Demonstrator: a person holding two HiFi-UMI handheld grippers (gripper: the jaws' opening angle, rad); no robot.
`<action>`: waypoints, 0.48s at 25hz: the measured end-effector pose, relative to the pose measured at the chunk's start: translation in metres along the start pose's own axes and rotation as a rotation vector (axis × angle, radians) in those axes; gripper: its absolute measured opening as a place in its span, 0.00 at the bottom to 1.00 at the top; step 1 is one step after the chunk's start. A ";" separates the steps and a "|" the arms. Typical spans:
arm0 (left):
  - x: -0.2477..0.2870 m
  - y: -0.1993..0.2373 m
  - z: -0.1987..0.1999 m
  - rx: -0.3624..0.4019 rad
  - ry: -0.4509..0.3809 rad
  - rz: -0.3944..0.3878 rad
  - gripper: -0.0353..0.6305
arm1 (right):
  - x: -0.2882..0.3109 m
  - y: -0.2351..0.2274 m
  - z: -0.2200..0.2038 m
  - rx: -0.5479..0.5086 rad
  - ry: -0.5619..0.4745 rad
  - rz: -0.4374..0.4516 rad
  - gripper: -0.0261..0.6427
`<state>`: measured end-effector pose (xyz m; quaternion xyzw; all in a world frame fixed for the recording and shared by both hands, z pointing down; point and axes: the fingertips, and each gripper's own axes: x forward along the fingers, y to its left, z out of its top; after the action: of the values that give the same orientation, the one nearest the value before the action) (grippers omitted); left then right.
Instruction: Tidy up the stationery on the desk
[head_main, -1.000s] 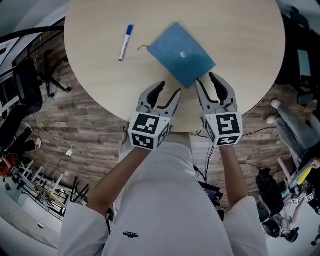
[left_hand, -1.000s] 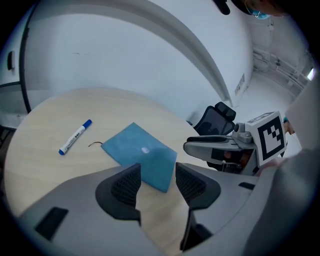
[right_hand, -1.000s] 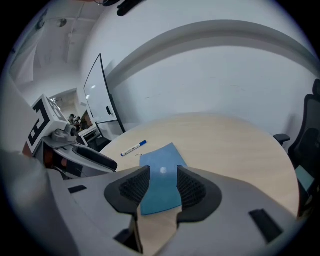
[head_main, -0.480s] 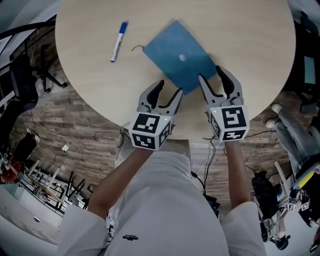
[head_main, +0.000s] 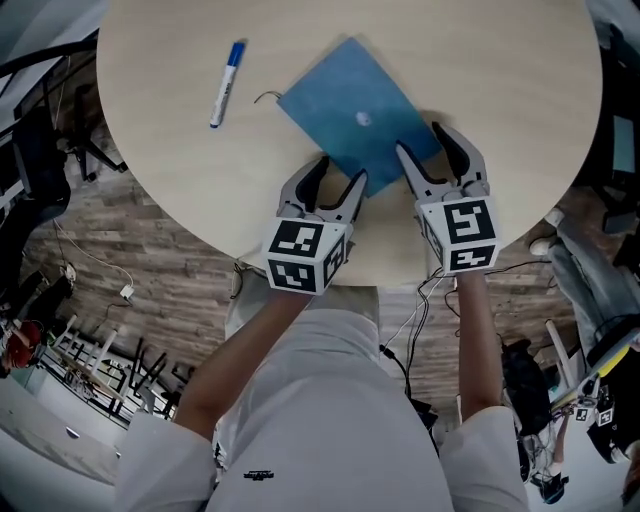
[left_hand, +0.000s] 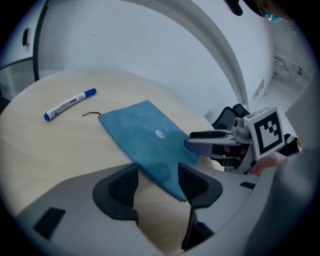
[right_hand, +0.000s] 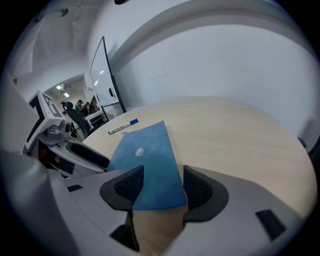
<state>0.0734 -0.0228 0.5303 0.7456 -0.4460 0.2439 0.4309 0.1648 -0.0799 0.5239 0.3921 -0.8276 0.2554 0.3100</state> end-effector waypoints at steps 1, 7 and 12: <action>0.001 -0.001 -0.001 0.011 0.002 0.004 0.41 | 0.001 0.001 -0.001 -0.005 0.006 0.004 0.40; 0.001 0.000 -0.001 0.017 0.005 0.014 0.41 | 0.002 0.004 -0.003 -0.004 0.009 0.006 0.40; 0.000 0.004 0.004 0.024 -0.005 0.025 0.42 | -0.003 0.010 -0.009 0.011 0.024 0.012 0.40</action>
<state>0.0698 -0.0276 0.5301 0.7457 -0.4533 0.2530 0.4176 0.1610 -0.0665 0.5263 0.3856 -0.8248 0.2666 0.3161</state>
